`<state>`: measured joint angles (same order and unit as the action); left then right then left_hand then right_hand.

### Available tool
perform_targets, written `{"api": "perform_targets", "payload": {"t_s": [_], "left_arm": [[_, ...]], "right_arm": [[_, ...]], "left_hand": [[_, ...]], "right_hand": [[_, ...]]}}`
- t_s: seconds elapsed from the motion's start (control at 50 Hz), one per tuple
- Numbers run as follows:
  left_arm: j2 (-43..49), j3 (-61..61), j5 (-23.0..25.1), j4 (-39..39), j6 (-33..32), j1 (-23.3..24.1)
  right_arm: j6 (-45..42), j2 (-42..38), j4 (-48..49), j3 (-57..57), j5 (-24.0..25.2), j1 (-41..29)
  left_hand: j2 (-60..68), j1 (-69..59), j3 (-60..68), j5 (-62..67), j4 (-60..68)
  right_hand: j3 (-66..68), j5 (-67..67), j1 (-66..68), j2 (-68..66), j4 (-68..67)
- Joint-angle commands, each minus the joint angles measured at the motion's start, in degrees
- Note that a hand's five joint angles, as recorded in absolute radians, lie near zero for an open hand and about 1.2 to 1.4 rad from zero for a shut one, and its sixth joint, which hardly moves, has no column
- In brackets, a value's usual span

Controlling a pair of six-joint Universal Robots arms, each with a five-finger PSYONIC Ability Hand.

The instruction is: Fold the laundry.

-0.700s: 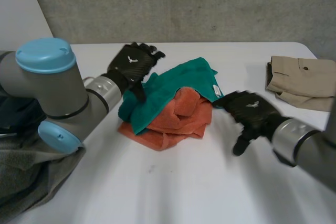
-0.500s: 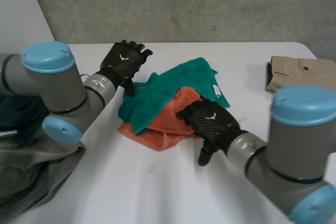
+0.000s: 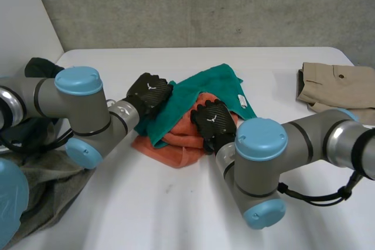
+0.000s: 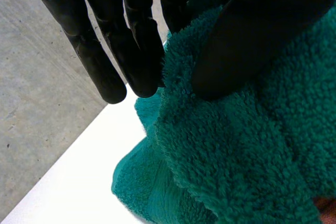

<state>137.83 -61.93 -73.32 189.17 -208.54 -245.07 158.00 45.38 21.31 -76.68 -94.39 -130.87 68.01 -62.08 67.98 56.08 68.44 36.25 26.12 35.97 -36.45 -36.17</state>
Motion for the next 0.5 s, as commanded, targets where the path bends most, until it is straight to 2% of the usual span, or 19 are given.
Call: {"api": "perform_targets", "payload": {"t_s": [0.02, 0.1, 0.18, 0.28, 0.38, 0.44, 0.5], "left_arm": [[-0.28, 3.04, -1.29, 0.67, 2.0, -1.46], [-3.18, 6.03, -3.58, 1.55, 4.54, -3.56], [-7.92, 8.58, -6.91, 4.27, 7.62, -7.16], [-15.29, 9.98, -12.35, 12.42, 12.1, -14.27], [-20.23, 9.81, -18.16, 22.02, 12.99, -21.13], [-21.81, 9.98, -20.62, 25.62, 12.64, -25.34], [-21.99, 10.25, -20.9, 25.81, 12.46, -27.82]], "right_arm": [[-1.64, -1.96, 0.49, 2.77, -0.96, 0.7], [-0.33, 3.21, 1.19, 1.19, -2.63, 2.28], [1.87, 10.86, 1.99, -0.92, -0.88, 4.57], [2.67, 18.85, -2.48, -2.68, 5.08, 6.94], [2.93, 23.96, -8.47, -3.21, 8.96, 9.14], [2.84, 25.63, -10.57, -3.56, 10.98, 10.02], [2.76, 26.17, -11.37, -4.26, 12.21, 10.28]], "left_hand": [[11.99, -17.92, 12.02, 13.92, 11.56], [11.99, -17.92, 12.02, 13.92, 11.56], [11.99, -17.92, 12.02, 13.92, 11.56], [11.99, -17.92, 12.02, 13.92, 11.56], [11.99, -17.92, 12.02, 13.92, 11.56], [11.99, -17.92, 12.02, 13.92, 11.56], [11.99, -17.92, 12.02, 13.92, 11.56]], "right_hand": [[43.75, 43.88, 44.03, -43.55, -43.83], [43.75, 43.88, 44.03, -43.55, -43.83], [43.75, 43.88, 44.03, -43.55, -43.83], [43.75, 43.88, 44.03, -43.55, -43.83], [43.75, 43.88, 44.03, -43.55, -43.83], [43.75, 43.88, 44.03, -43.55, -43.83], [43.75, 43.88, 44.03, -43.55, -43.83]]}}
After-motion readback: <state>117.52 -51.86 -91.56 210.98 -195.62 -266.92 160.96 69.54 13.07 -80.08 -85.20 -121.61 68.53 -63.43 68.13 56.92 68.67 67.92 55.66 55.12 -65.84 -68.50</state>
